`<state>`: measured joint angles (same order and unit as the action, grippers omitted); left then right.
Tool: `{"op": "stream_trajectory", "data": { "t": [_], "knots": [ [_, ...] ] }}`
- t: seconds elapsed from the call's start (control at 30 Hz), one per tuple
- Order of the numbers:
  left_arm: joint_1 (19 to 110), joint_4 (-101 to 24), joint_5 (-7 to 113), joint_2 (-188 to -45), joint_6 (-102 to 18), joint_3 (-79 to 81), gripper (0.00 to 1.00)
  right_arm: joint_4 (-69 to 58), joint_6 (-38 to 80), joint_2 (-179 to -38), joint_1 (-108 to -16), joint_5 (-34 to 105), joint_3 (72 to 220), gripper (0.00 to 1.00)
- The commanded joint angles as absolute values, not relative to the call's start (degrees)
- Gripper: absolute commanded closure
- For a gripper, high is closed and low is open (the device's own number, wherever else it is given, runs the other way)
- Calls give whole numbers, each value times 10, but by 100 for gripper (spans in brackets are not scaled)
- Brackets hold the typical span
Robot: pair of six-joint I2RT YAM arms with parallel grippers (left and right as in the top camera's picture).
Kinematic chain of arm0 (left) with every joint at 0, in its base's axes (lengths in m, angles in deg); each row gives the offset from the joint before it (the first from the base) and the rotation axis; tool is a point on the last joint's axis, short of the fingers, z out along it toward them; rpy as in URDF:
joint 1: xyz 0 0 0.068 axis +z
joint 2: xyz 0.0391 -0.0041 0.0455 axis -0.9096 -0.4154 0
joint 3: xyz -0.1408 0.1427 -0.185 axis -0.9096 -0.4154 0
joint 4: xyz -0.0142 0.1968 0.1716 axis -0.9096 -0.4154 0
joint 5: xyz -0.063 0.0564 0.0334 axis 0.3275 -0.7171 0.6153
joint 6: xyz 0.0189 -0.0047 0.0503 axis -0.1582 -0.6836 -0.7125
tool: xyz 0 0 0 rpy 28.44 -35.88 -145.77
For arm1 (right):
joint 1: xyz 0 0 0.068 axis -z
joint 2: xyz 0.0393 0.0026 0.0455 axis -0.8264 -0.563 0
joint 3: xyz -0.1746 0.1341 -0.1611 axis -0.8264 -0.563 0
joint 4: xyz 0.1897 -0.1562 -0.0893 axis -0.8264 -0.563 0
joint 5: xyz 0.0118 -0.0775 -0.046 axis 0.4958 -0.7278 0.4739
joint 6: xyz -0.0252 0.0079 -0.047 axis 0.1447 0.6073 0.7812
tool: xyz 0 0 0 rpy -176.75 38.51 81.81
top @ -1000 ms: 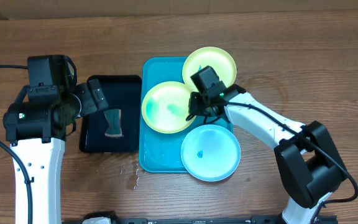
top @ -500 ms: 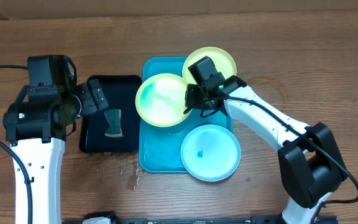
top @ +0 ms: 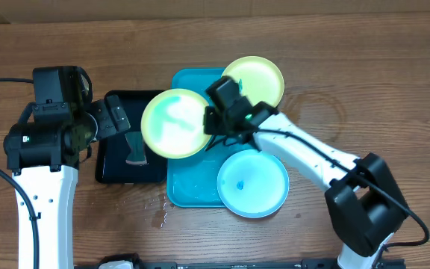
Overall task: Clean dirty plates on tray and stack at the side
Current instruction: 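Lift the left yellow plate by its rim with the right gripper, then tilt the yellow plate over the black tray to drain it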
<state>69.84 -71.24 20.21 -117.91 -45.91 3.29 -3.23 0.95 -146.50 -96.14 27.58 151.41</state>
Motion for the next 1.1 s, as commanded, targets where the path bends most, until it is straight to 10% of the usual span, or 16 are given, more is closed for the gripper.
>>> {"op": "stream_trajectory", "data": {
  "t": [0.0, 1.07],
  "knots": [
    [701, -712, 205, -1180, -453, 48, 0, -15, 5, -1440, -1002, 181, 1533, 96],
    [701, -712, 205, -1180, -454, 48, 0, 154, 40, -1440, -1092, 54, 1533, 96]
  ]
}}
